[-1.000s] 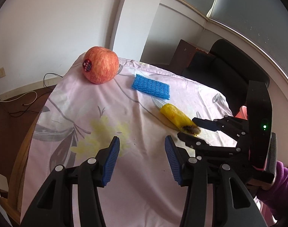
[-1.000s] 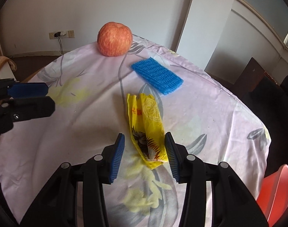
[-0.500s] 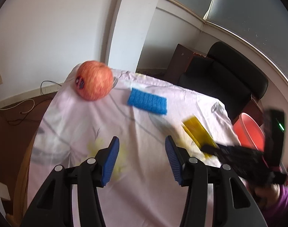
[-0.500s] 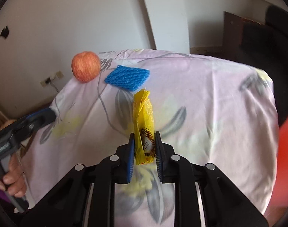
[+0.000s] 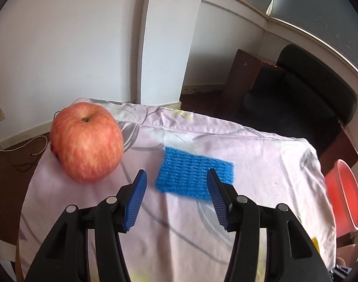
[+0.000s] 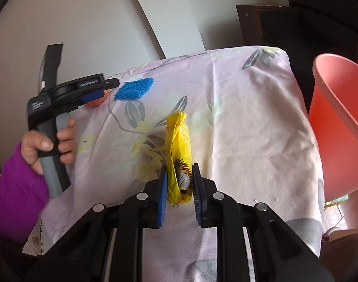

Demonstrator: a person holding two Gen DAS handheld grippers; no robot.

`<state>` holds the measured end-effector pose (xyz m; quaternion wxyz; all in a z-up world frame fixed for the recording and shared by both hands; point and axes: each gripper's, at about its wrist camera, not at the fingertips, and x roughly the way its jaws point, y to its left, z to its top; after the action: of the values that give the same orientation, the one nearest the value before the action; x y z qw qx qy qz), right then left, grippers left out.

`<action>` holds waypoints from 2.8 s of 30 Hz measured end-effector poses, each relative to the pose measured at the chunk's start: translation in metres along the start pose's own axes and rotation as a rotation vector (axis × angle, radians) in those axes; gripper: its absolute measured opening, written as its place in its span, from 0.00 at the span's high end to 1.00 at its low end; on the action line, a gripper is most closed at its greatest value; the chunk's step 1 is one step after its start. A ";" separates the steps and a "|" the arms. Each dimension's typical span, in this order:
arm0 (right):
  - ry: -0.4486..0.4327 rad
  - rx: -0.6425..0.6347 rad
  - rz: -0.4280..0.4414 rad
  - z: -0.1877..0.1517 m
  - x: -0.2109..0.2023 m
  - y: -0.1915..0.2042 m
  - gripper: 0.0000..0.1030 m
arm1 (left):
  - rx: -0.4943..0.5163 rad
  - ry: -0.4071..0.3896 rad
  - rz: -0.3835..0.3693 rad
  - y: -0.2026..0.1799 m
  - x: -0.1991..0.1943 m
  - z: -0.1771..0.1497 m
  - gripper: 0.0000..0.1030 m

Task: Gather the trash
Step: 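Grasp and lift the blue foam net with the left gripper while the right holds the wrapper, then carry the blue net and yellow wrapper over the pink bucket with both grippers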

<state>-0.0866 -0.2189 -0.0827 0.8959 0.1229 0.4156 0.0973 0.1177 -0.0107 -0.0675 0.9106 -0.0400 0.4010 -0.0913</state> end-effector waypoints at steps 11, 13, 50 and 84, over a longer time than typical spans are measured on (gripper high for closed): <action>0.019 0.043 0.020 -0.001 0.005 -0.005 0.81 | 0.043 0.043 0.047 -0.014 0.029 -0.001 0.50; 0.020 0.046 0.021 -0.001 0.006 -0.005 0.81 | 0.050 0.051 0.051 -0.016 0.032 -0.003 0.50; 0.032 0.087 0.032 0.000 0.008 -0.010 0.80 | 0.056 0.062 0.070 -0.025 0.040 -0.002 0.50; -0.056 0.090 0.082 -0.003 -0.010 -0.011 0.80 | 0.159 0.015 -0.120 -0.070 -0.067 -0.069 0.91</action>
<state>-0.0942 -0.2313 -0.0810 0.8960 0.1825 0.3891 0.1116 0.0129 -0.0661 -0.0548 0.9009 0.0093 0.3960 -0.1776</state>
